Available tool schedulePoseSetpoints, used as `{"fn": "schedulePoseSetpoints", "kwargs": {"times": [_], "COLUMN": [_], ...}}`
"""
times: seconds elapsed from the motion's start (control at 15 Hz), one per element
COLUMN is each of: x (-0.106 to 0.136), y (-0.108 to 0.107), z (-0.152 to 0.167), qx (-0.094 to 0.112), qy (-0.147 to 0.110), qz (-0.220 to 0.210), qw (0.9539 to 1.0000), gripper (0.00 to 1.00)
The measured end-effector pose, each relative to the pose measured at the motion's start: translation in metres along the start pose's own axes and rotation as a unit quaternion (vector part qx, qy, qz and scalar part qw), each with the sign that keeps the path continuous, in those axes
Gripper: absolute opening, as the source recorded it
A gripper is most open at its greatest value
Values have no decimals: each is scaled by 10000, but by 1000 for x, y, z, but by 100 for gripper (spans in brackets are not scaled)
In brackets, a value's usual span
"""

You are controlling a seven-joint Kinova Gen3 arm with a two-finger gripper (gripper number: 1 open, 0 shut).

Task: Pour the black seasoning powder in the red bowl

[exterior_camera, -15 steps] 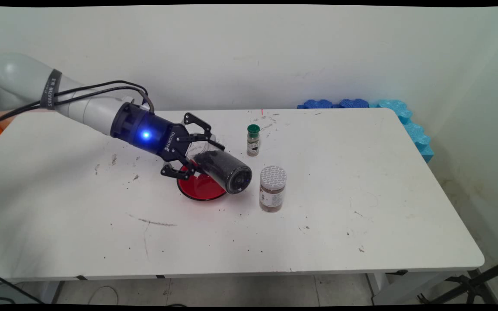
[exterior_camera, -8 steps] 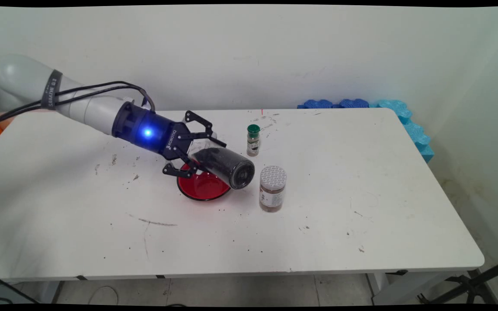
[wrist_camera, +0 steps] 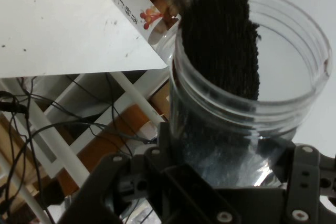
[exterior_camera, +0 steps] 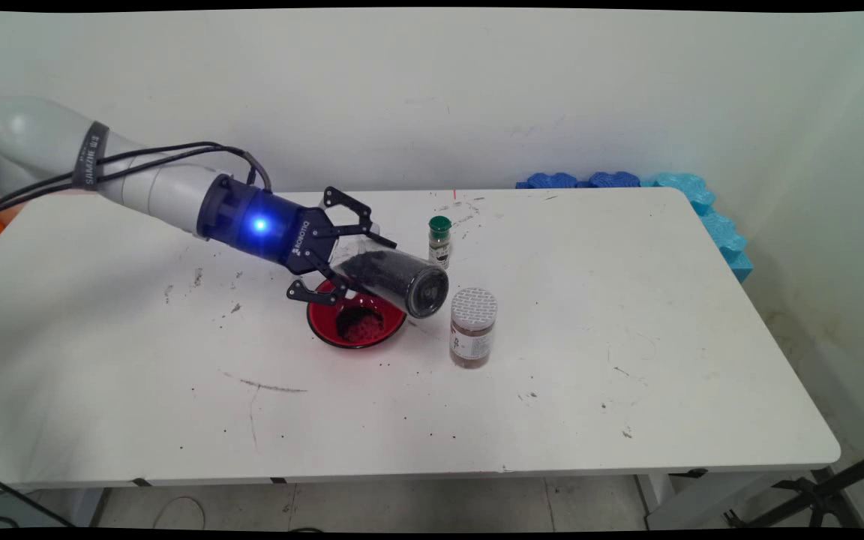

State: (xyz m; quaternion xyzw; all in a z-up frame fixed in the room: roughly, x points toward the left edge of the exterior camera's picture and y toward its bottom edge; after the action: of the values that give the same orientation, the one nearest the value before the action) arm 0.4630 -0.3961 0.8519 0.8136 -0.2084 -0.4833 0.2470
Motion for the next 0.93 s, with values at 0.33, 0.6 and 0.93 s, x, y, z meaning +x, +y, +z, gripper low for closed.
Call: {"fn": "schedulePoseSetpoints", "kwargs": {"times": [0.33, 0.6, 0.93], "x": [-1, -3, -5], "y": [0, 1, 2], "z": [1, 1, 2], "qx": [-72, -136, -215], "qy": [-5, -22, -30], "qz": [-172, -283, -423], "qw": [9998, 9995, 9989], "gripper": [0, 0, 0]}}
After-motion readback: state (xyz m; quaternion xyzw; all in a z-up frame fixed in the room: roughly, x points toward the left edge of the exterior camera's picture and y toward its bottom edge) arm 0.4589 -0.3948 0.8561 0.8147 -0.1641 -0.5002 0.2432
